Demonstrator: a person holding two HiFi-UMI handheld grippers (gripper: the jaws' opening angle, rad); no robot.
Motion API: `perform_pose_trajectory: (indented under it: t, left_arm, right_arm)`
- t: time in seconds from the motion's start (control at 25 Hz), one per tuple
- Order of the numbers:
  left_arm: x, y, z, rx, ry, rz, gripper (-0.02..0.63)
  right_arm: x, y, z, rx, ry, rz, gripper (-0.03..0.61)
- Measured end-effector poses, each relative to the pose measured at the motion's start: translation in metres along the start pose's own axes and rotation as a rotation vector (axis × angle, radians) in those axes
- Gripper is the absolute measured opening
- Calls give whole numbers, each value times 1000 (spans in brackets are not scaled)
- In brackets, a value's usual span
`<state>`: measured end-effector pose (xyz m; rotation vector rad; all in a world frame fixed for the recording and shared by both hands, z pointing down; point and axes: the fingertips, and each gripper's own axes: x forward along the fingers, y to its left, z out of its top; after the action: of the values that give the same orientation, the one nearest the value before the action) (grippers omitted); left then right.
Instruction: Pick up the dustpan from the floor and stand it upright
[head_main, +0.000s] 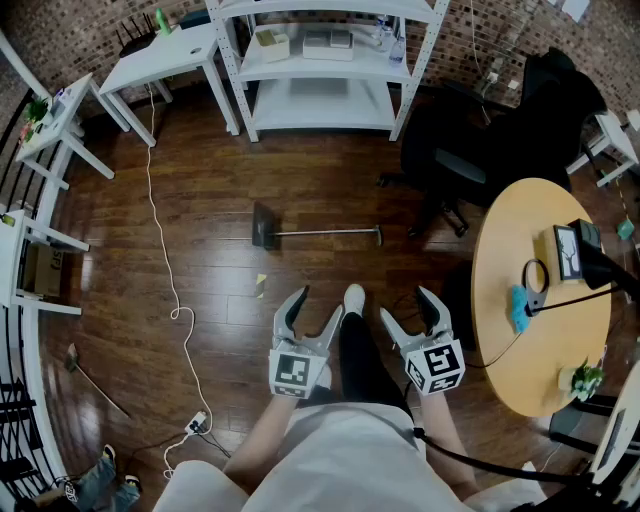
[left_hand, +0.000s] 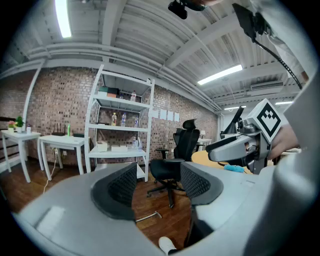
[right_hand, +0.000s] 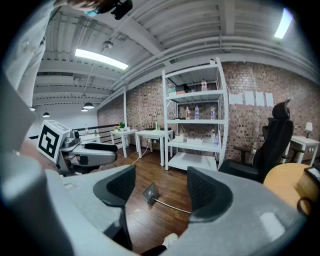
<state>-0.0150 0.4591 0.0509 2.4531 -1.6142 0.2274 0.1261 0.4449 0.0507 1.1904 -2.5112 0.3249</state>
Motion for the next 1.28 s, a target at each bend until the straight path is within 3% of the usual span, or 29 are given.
perform_pose_trajectory:
  t: [0.16, 0.44, 0.64, 0.8, 0.96, 1.08, 1.28]
  left_arm:
    - [117, 31, -11, -33, 23, -45, 290]
    - [287, 58, -61, -55, 182, -127, 278]
    - [380, 74, -126, -62, 293, -146, 278]
    - [422, 77, -192, -80, 381, -214, 276]
    - [469, 93, -271, -88, 406, -243, 276]
    - [507, 113, -348, -65, 439, -273, 276]
    - [532, 118, -475, -81, 504, -314, 278]
  right_arm:
    - [90, -84, -24, -12, 53, -17, 296]
    - [231, -213, -115, 183, 294, -40, 293]
    - [311, -267, -190, 311, 433, -15, 293]
    - [351, -286, -254, 374, 513, -22, 293]
    - [410, -312, -328, 400, 537, -20, 293]
    - [466, -329, -400, 417, 557, -25, 293]
    - [513, -359, -534, 356, 687, -35, 293]
